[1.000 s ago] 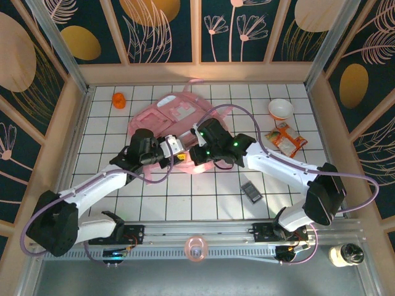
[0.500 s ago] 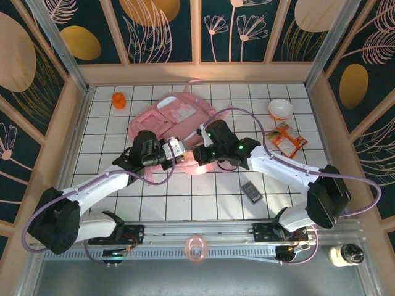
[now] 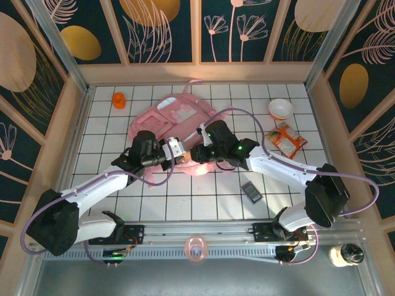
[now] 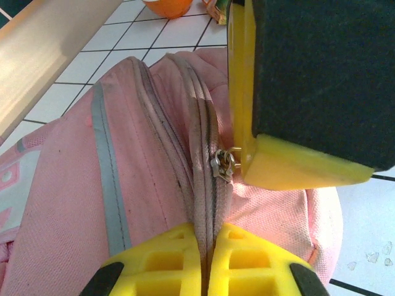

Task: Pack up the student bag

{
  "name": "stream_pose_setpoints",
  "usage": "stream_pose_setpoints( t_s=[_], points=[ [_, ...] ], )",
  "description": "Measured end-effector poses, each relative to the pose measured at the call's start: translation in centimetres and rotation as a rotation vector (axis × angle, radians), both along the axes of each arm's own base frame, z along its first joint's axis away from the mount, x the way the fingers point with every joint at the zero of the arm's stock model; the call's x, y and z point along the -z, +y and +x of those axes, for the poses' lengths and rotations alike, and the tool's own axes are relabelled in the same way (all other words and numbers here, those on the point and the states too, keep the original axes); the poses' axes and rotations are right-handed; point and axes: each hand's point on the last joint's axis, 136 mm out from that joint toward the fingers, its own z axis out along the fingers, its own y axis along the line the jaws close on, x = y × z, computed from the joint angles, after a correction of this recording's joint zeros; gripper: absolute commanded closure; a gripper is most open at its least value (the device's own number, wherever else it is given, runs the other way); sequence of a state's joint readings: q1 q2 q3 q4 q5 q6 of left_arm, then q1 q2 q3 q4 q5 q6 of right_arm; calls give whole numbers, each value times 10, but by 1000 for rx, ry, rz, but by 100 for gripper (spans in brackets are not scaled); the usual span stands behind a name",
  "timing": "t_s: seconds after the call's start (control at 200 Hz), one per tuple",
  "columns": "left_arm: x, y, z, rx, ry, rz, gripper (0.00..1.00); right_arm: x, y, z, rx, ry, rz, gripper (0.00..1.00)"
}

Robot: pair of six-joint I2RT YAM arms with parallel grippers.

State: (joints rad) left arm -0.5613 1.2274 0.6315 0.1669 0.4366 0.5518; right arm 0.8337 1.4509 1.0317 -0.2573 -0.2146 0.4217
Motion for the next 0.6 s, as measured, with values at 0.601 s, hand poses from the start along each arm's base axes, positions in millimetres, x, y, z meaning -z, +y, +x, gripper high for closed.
stream_pose_setpoints(
  t_s=[0.601],
  points=[
    [-10,14,-2,-34,-10,11,100,-6,-56,26,143,-16,-31,100]
  ],
)
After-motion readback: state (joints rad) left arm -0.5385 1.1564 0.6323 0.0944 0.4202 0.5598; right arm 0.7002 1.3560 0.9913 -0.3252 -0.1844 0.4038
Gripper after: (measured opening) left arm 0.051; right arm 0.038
